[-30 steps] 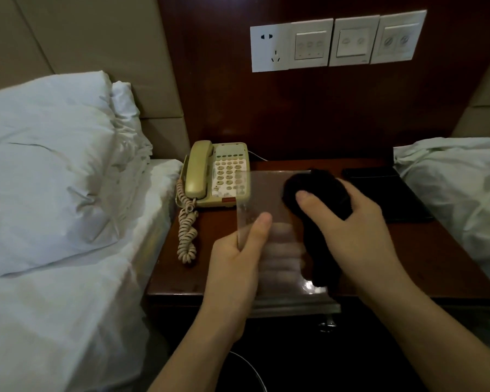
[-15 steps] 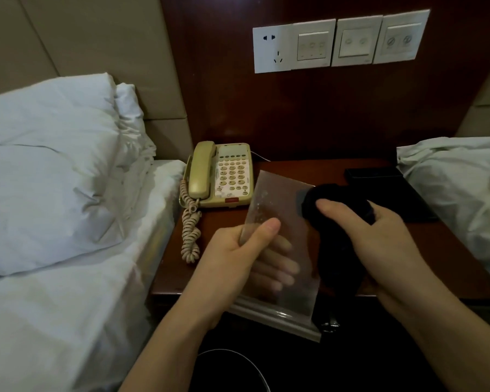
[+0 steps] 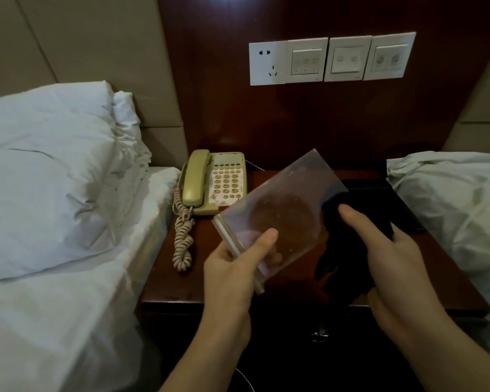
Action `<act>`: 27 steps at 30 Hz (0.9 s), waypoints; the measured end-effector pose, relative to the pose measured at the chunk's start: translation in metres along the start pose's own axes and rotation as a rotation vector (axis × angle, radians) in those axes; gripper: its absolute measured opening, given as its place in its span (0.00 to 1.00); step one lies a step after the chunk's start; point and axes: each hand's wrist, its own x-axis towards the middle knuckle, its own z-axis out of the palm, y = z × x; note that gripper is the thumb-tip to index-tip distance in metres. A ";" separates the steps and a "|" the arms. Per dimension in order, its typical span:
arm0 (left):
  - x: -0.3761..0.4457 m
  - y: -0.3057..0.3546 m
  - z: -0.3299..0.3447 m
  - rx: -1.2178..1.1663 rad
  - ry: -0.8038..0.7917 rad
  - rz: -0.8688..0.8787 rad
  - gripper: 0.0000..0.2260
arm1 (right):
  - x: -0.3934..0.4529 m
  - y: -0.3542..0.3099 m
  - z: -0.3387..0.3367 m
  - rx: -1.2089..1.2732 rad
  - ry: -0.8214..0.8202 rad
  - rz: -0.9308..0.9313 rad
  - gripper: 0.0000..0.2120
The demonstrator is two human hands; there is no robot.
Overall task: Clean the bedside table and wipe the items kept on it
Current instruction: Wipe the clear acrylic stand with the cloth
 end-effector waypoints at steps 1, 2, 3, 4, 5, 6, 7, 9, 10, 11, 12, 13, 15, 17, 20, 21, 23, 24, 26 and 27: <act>0.002 0.004 -0.003 0.023 -0.011 0.011 0.11 | 0.003 -0.003 -0.004 -0.083 -0.031 -0.030 0.12; 0.003 0.009 -0.006 0.057 -0.024 0.026 0.11 | 0.006 -0.006 -0.008 -0.158 -0.067 -0.065 0.11; 0.005 0.013 -0.009 0.101 -0.032 0.042 0.10 | 0.008 -0.009 -0.011 -0.238 -0.102 -0.104 0.10; 0.007 0.019 -0.012 0.137 -0.038 0.054 0.10 | 0.009 -0.012 -0.014 -0.327 -0.142 -0.136 0.10; 0.011 0.024 -0.016 0.165 -0.054 0.063 0.10 | 0.010 -0.014 -0.016 -0.405 -0.197 -0.149 0.10; 0.013 0.029 -0.019 0.179 -0.073 0.068 0.12 | 0.010 -0.015 -0.016 -0.450 -0.255 -0.140 0.09; 0.015 0.032 -0.021 0.186 -0.069 0.070 0.15 | 0.010 -0.015 -0.015 -0.456 -0.297 -0.123 0.08; 0.012 0.030 -0.021 0.166 0.012 0.080 0.21 | 0.007 -0.010 -0.011 -0.354 -0.284 -0.085 0.06; 0.009 0.025 -0.019 0.122 0.060 0.074 0.24 | 0.004 -0.005 -0.009 -0.266 -0.243 -0.060 0.05; 0.004 0.018 -0.015 0.054 0.093 0.052 0.27 | 0.001 0.000 -0.005 -0.178 -0.197 -0.032 0.04; 0.001 0.010 -0.010 -0.030 0.112 0.006 0.30 | -0.004 0.005 0.000 -0.106 -0.156 -0.004 0.04; -0.003 0.004 -0.005 -0.112 0.101 -0.057 0.32 | -0.009 0.010 0.005 -0.054 -0.125 0.022 0.05; -0.007 -0.005 0.003 -0.215 0.016 -0.138 0.28 | -0.017 0.020 0.014 -0.003 -0.118 0.057 0.06; -0.006 -0.006 0.006 -0.239 -0.020 -0.124 0.17 | -0.024 0.028 0.023 -0.007 -0.172 0.072 0.06; 0.001 -0.002 -0.001 -0.218 0.003 -0.041 0.11 | -0.029 0.033 0.028 -0.055 -0.204 0.061 0.04; 0.004 -0.001 -0.005 -0.170 -0.011 -0.001 0.11 | -0.028 0.032 0.027 -0.092 -0.196 0.042 0.04; 0.006 -0.002 -0.010 -0.086 -0.047 0.074 0.12 | -0.023 0.027 0.024 -0.152 -0.174 0.019 0.05; 0.006 -0.003 -0.011 -0.057 -0.057 0.099 0.11 | -0.019 0.022 0.022 -0.157 -0.154 0.015 0.05; 0.004 -0.005 -0.011 -0.012 -0.078 0.124 0.11 | -0.011 0.012 0.017 -0.136 -0.109 -0.003 0.04; 0.003 -0.006 -0.011 0.007 -0.088 0.132 0.12 | -0.009 0.009 0.016 -0.117 -0.094 -0.005 0.03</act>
